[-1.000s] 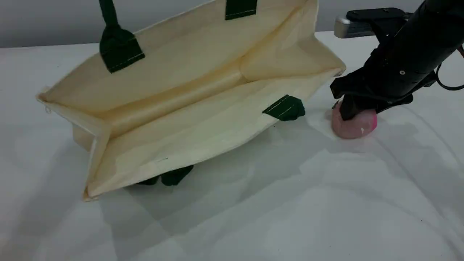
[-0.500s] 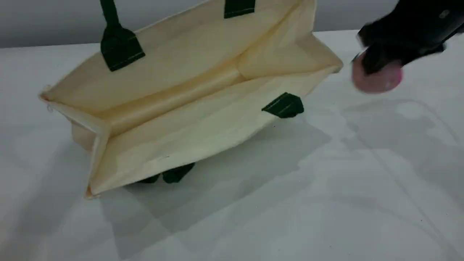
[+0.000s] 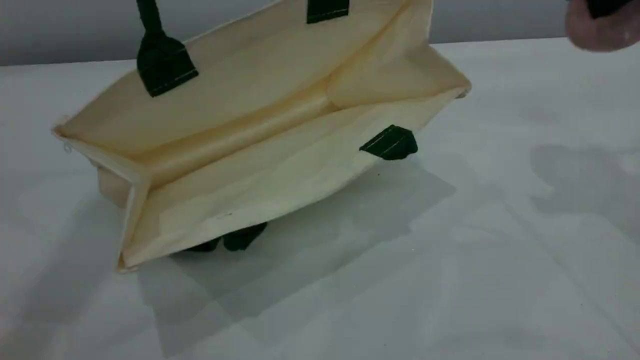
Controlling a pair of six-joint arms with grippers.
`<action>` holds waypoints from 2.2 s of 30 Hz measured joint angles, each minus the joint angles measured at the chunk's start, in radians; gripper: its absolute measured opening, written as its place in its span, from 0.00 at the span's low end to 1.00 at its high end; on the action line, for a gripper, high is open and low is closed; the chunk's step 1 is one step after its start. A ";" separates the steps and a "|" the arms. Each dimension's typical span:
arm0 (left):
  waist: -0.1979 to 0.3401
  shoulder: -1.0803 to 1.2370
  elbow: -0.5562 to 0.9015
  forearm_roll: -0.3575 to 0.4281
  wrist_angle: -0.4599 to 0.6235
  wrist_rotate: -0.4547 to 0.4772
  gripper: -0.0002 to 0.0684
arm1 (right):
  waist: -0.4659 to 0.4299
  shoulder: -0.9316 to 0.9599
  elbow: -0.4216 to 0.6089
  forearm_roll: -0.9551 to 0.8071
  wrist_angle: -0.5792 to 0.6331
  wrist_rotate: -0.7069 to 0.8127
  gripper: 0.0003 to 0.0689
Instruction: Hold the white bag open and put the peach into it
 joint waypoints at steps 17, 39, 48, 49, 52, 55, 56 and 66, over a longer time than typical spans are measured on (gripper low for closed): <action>0.000 0.000 0.000 -0.004 0.000 0.000 0.14 | 0.392 -0.304 0.198 0.041 -0.225 -0.026 0.45; 0.000 0.000 0.000 -0.005 0.000 0.000 0.14 | 0.728 0.111 0.195 0.095 -0.628 -0.025 0.45; 0.000 0.000 0.000 -0.011 0.000 0.000 0.14 | 0.728 0.241 0.183 0.054 -0.830 -0.012 0.45; 0.000 0.000 0.000 -0.011 0.000 0.000 0.14 | 0.728 0.256 0.173 0.054 -0.841 -0.007 0.45; 0.000 0.000 0.000 -0.011 0.000 0.000 0.14 | 0.728 0.298 0.136 0.031 -0.825 -0.007 0.45; 0.000 0.000 0.000 -0.011 0.000 0.000 0.14 | 0.728 0.344 0.098 -0.014 -0.815 0.004 0.45; 0.000 0.000 0.000 -0.011 0.000 0.000 0.14 | 0.728 0.361 0.085 -0.022 -0.815 0.004 0.45; 0.000 0.000 0.000 -0.011 0.000 0.000 0.14 | 0.728 0.470 -0.010 -0.023 -0.811 0.003 0.45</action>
